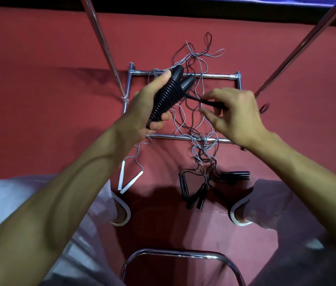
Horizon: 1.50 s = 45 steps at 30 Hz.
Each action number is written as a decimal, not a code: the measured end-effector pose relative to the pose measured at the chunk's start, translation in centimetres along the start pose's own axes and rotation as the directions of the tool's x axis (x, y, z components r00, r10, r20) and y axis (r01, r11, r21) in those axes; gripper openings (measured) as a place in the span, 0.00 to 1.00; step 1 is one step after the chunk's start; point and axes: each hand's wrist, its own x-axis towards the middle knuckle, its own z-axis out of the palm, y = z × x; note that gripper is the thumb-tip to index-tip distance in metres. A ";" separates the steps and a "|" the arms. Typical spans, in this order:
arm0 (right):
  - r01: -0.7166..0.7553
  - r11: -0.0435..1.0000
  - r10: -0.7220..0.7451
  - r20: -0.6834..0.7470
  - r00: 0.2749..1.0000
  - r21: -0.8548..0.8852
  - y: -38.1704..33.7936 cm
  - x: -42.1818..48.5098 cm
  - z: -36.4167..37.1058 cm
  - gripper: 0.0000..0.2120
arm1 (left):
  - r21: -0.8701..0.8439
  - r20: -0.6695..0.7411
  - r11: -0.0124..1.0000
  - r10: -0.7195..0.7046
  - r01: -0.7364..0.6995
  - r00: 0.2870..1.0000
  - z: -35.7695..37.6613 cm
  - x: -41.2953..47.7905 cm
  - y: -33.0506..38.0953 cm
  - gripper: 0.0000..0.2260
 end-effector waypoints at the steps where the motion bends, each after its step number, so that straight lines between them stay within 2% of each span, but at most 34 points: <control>1: 0.042 0.999 -0.042 -0.010 0.999 -0.015 0.2 -0.1 0.1 0.06 | -0.001 0.021 1.000 -0.013 0.013 1.000 -0.2 0.1 0.1 0.23; 3: 0.015 1.000 -0.014 0.026 1.000 -0.011 0.5 0.2 -0.1 0.07 | -0.007 0.057 0.999 -0.044 0.045 0.997 -0.2 -0.1 0.2 0.23; 4: -0.098 0.992 0.089 0.106 0.990 0.075 0.5 0.5 -0.4 0.09 | -0.008 0.063 0.998 -0.054 0.054 0.997 -0.3 -0.1 0.2 0.23; 5: -0.289 0.929 0.232 0.245 0.942 0.231 0.2 0.9 -0.7 0.12 | -0.003 0.055 0.999 -0.054 0.054 0.997 -0.2 -0.1 0.2 0.23; 6: -0.535 0.745 0.356 0.440 0.824 0.398 -0.1 1.4 -1.2 0.13 | 0.008 0.031 0.999 -0.040 0.039 0.999 -0.2 -0.1 0.1 0.23; 7: -0.765 0.455 0.409 0.656 0.634 0.456 -0.1 1.9 -1.6 0.13 | 0.024 -0.008 1.000 -0.012 0.012 1.000 -0.1 -0.1 -0.1 0.22; 8: -0.890 0.189 0.384 0.803 0.456 0.415 -0.1 2.1 -2.0 0.13 | 0.039 -0.048 0.999 0.020 -0.018 0.999 0.1 -0.2 -0.2 0.22; 9: -0.927 0.023 0.338 0.870 0.360 0.375 0.2 2.2 -2.3 0.13 | 0.048 -0.080 0.998 0.042 -0.038 0.996 0.3 -0.1 -0.5 0.22; 10: -0.930 -0.053 0.298 0.895 0.332 0.363 0.4 2.2 -2.3 0.12 | 0.050 -0.103 0.997 0.056 -0.051 0.993 0.4 -0.1 -0.6 0.22; 11: -0.923 -0.056 0.274 0.894 0.353 0.382 0.6 2.2 -2.2 0.12 | 0.050 -0.118 0.997 0.064 -0.058 0.991 0.5 -0.1 -0.7 0.22; 12: -0.907 0.007 0.275 0.871 0.407 0.421 0.5 2.1 -2.2 0.11 | 0.049 -0.136 0.997 0.069 -0.063 0.988 0.6 -0.2 -0.6 0.22; 14: -0.806 0.298 0.318 0.743 0.589 0.512 0.1 1.9 -1.9 0.13 | 0.052 -0.161 0.996 0.073 -0.066 0.984 0.6 -0.3 -0.2 0.22; 16: -0.640 0.587 0.310 0.592 0.744 0.496 -0.2 1.6 -1.9 0.15 | 0.067 -0.177 0.994 0.091 -0.080 0.980 0.6 -0.3 0.0 0.22; 18: -0.517 0.745 0.245 0.548 0.800 0.421 -0.1 1.3 -2.0 0.14 | 0.103 -0.197 0.990 0.118 -0.100 0.973 0.6 -0.3 -0.1 0.21; 20: -0.450 0.826 0.214 0.551 0.807 0.338 -0.2 1.0 -1.9 0.11 | 0.143 -0.211 0.981 0.161 -0.133 0.964 0.6 -0.2 -0.5 0.22; 22: -0.486 0.807 0.240 0.566 0.788 0.334 -0.6 0.9 -1.6 0.11 | 0.216 -0.223 0.963 0.210 -0.162 0.952 0.6 0.1 -0.9 0.24; 23: -0.561 0.739 0.279 0.589 0.759 0.373 -0.8 0.9 -1.4 0.10 | 0.253 -0.229 0.952 0.233 -0.173 0.945 0.6 0.2 -1.1 0.25; 25: -0.735 0.513 0.362 0.665 0.653 0.443 -1.1 1.1 -1.3 0.11 | 0.338 -0.231 0.917 0.298 -0.211 0.926 0.6 0.4 -1.2 0.28; 27: -0.824 0.351 0.413 0.717 0.562 0.444 -1.2 1.3 -1.0 0.14 | 0.493 -0.240 0.841 0.376 -0.222 0.895 0.9 0.4 -1.6 0.30; 28: -0.841 0.319 0.432 0.723 0.540 0.437 -1.2 1.3 -0.8 0.14 | 0.588 -0.252 0.783 0.416 -0.203 0.874 1.2 0.4 -1.8 0.27; 29: -0.848 0.301 0.446 0.721 0.530 0.437 -1.3 1.4 -0.6 0.15 | 0.673 -0.258 0.719 0.448 -0.174 0.856 1.5 0.2 -1.9 0.20; 30: -0.848 0.298 0.455 0.715 0.530 0.439 -1.5 1.5 -0.4 0.15 | 0.736 -0.263 0.661 0.478 -0.146 0.838 1.9 -0.1 -2.0 0.18; 34: -0.822 0.379 0.431 0.704 0.564 0.426 -2.3 1.6 -0.2 0.16 | 0.861 -0.172 0.490 0.535 -0.137 0.827 2.3 -0.4 -2.1 0.19; 37: -0.838 0.369 0.413 0.738 0.534 0.401 -2.1 1.2 -0.2 0.12 | 0.903 -0.069 0.405 0.466 -0.144 0.882 2.2 -0.3 -2.4 0.19; 40: -0.850 0.415 0.412 0.766 0.493 0.324 -1.7 0.8 -0.3 0.06 | 0.928 -0.013 0.345 0.409 -0.142 0.912 1.8 0.1 -3.2 0.19; 41: -0.841 0.467 0.433 0.759 0.487 0.274 -1.4 0.8 -0.4 0.07 | 0.931 -0.008 0.339 0.391 -0.136 0.920 1.7 0.1 -3.4 0.20; 42: -0.802 0.563 0.458 0.732 0.504 0.199 -1.2 0.8 -0.5 0.06 | 0.934 -0.007 0.333 0.371 -0.126 0.928 1.6 0.2 -3.6 0.21; 44: -0.612 0.791 0.449 0.664 0.598 0.017 -0.9 0.9 -0.6 0.03 | 0.942 -0.019 0.322 0.329 -0.093 0.944 1.6 0.3 -3.9 0.26; 45: -0.504 0.862 0.416 0.648 0.638 -0.057 -0.9 0.9 -0.7 0.04 | 0.943 -0.033 0.325 0.305 -0.072 0.952 1.6 0.3 -3.8 0.29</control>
